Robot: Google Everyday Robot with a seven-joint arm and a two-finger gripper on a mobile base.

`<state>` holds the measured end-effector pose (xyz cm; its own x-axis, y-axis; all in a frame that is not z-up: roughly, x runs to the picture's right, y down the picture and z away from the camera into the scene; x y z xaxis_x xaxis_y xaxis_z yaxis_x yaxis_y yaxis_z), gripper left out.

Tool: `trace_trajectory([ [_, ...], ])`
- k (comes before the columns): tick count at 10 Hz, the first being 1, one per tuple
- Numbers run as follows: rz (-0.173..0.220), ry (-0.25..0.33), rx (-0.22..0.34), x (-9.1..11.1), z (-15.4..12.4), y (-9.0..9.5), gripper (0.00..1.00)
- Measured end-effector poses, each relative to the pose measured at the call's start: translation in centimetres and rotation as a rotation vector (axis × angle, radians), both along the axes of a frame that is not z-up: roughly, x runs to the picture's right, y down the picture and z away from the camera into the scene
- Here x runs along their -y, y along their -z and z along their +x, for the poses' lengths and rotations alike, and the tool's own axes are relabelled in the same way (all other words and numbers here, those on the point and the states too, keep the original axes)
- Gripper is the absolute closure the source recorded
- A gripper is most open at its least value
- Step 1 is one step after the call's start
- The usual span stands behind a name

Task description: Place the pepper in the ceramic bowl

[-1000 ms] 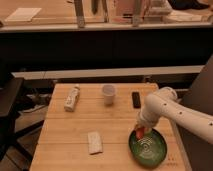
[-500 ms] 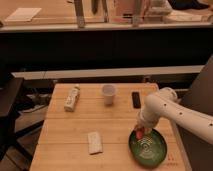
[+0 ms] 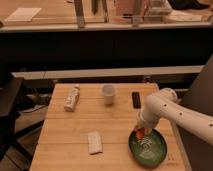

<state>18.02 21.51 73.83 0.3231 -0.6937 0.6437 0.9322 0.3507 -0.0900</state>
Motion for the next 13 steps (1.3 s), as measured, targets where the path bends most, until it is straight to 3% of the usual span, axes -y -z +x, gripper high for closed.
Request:
trace_trajectory([
  [5,-0.001,0.003,0.002,-0.21,0.03,-0.06,0.78],
  [10,-0.003,0.008,0.004,-0.36,0.07,0.00,0.51],
  [13,-0.003,0.011,0.005,-0.43,0.08,0.05,0.51],
])
